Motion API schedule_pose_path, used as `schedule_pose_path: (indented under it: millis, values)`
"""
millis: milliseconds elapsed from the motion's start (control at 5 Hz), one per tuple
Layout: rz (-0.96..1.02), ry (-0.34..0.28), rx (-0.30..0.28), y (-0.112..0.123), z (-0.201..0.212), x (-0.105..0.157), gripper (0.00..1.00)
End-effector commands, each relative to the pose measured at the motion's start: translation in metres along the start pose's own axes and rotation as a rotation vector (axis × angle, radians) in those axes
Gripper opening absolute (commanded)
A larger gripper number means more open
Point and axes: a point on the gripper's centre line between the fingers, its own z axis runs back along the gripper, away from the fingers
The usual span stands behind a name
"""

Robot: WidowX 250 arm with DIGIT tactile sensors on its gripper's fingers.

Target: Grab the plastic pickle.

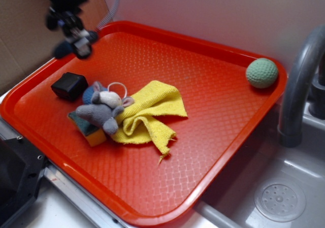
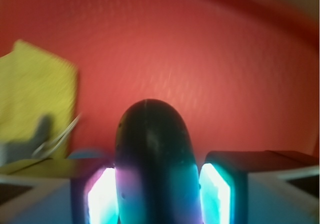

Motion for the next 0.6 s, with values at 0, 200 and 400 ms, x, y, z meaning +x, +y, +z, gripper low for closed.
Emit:
schedule_pose_path:
  millis: [0, 200, 400]
  values:
    - [0.102, -0.041, -0.093, -0.038, 0.094, 0.029, 0.00]
    - [0.103, -0.051, -0.046, -0.072, 0.099, 0.025, 0.00]
    - [0.086, -0.036, -0.065, -0.073, 0.096, 0.017, 0.00]
